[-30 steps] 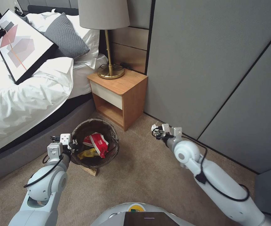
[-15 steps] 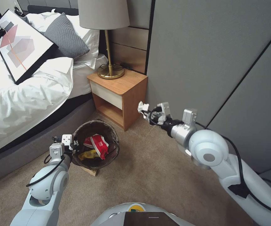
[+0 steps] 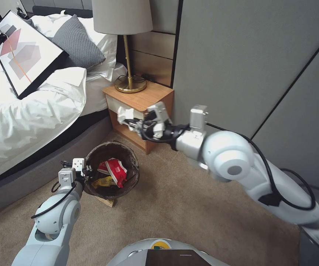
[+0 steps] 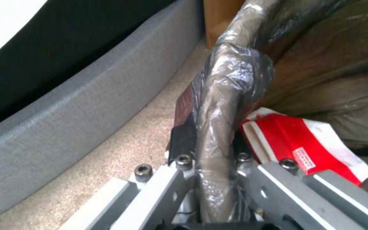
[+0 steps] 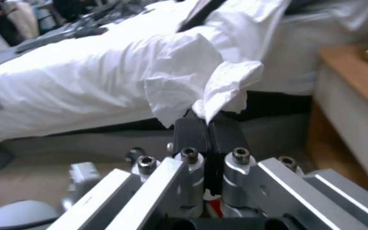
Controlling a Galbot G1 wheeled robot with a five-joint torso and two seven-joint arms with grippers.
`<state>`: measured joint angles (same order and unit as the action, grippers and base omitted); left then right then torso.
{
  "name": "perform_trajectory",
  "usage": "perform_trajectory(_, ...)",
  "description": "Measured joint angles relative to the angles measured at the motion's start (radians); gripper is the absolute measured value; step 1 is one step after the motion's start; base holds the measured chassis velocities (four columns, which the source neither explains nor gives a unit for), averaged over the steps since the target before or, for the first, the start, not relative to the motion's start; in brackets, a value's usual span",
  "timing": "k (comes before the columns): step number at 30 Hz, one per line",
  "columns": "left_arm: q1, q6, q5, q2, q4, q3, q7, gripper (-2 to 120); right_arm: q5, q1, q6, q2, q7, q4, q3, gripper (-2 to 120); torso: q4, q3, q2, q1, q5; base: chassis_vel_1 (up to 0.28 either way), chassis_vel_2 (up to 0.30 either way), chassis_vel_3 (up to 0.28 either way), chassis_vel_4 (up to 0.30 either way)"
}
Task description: Pick up the trash bin, then pick up the garbage from the floor and place it into the trash bin.
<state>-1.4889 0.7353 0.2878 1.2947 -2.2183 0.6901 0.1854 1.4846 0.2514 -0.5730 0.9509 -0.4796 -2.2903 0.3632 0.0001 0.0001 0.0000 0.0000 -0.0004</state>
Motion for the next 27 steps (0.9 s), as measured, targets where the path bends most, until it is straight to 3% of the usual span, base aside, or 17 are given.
perform_trajectory(4,0.005,0.0,0.0,0.0,0.013,0.003,-0.001,0,0.05,-0.065,0.011,0.062,-0.037,0.032,0.108,0,0.0,0.0,0.0,0.0,-0.0001,0.0,0.0,0.0,0.0)
perform_trajectory(11,0.01,0.0,0.001,0.0,0.031,0.011,-0.003,0,0.052,-0.046,0.024,0.12,-0.069,0.078,0.227,0,-0.0001,0.0,0.0,0.0,0.0002,0.0,0.0,0.0,0.0)
perform_trajectory(27,0.017,0.0,0.006,0.003,0.041,0.021,-0.005,0,-0.068,0.088,0.011,0.146,-0.09,0.213,0.321,0,-0.0002,0.0,0.0,0.0,0.0004,0.0,0.0,0.0,0.0)
